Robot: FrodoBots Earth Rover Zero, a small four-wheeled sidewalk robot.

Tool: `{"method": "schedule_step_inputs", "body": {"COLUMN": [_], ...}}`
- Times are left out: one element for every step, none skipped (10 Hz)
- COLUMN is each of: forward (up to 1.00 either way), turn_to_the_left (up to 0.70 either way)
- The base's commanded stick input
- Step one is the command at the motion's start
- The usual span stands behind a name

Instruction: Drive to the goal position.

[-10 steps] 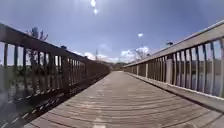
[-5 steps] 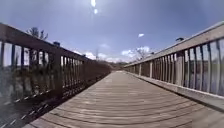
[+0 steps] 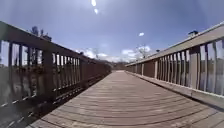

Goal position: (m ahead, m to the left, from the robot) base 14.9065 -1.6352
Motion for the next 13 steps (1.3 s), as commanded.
{"method": "schedule_step_inputs", "body": {"forward": [0.7, 0.7, 0.7, 0.7, 0.7, 0.7, 0.7, 0.7, 0.7, 0.7, 0.7, 0.7, 0.7], "turn_to_the_left": [0.0, 0.0, 0.0, 0.0, 0.0, 0.0, 0.0, 0.0, 0.0, 0.0, 0.0, 0.0, -0.26]}}
